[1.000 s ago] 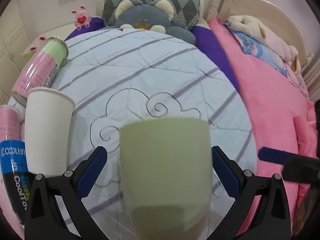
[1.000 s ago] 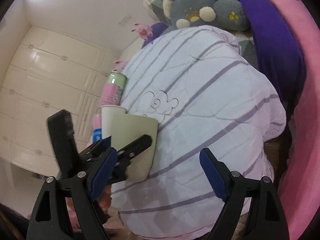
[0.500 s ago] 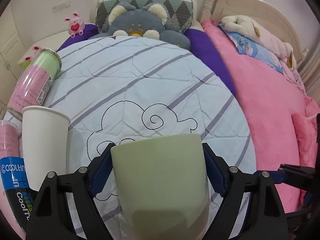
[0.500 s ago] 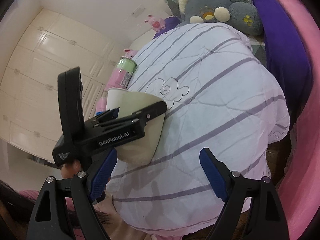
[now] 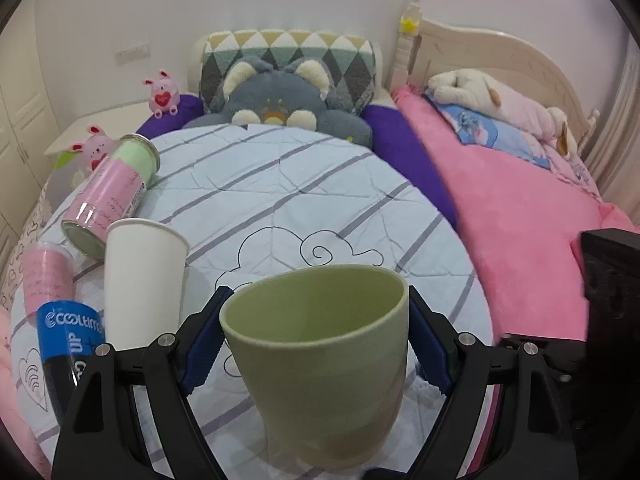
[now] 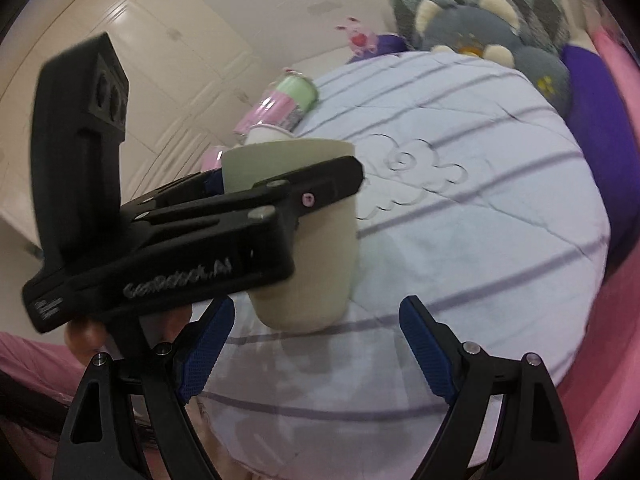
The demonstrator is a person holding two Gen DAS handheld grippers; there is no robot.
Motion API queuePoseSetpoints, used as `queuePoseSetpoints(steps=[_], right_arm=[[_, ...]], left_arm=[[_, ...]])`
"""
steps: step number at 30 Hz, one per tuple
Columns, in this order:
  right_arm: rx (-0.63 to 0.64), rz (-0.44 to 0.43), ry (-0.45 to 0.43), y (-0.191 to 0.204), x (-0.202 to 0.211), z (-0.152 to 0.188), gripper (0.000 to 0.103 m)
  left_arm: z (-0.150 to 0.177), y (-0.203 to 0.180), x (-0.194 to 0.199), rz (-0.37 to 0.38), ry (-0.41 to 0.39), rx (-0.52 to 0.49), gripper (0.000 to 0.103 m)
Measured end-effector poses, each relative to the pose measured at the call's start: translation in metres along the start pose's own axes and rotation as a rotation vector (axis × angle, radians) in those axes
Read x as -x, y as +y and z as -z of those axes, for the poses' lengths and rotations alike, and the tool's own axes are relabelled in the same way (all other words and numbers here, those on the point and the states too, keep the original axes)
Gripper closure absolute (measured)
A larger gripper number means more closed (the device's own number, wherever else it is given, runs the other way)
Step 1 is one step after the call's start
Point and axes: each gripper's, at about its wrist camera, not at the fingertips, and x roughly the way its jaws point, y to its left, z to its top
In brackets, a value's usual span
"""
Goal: Flip cup upright
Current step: 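Rotate the held green cup upright with the right gripper while the left gripper approaches, then lower the upright green cup onto the table with the right gripper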
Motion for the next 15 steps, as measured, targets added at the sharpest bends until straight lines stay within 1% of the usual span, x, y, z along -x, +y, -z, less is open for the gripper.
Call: queuePoseSetpoints(steps=[5,11,13,15], right_arm=[[0.045,0.032,-0.002,0.01,-0.016,0.0,0.017],[0.126,0.032,-0.079,0.02,-0.023,0.004,0.017],[0.169,0.047,-0.107,0.025,-0.024,0.006,0.018],[0.226,0.074,-0.13,0.033,-0.025,0.007,0.022]], left_arm=[[0.007,0.0,0.011,-0.01,-0.018,-0.006,0.019],[0.012,0.0,0.016,-0.011,-0.027,-0.01,0.019],[0.013,0.0,0.018,-0.017,-0.033,-0.013,0.019],[0.014,0.002,0.02,-0.02,-0.042,-0.01,0.019]])
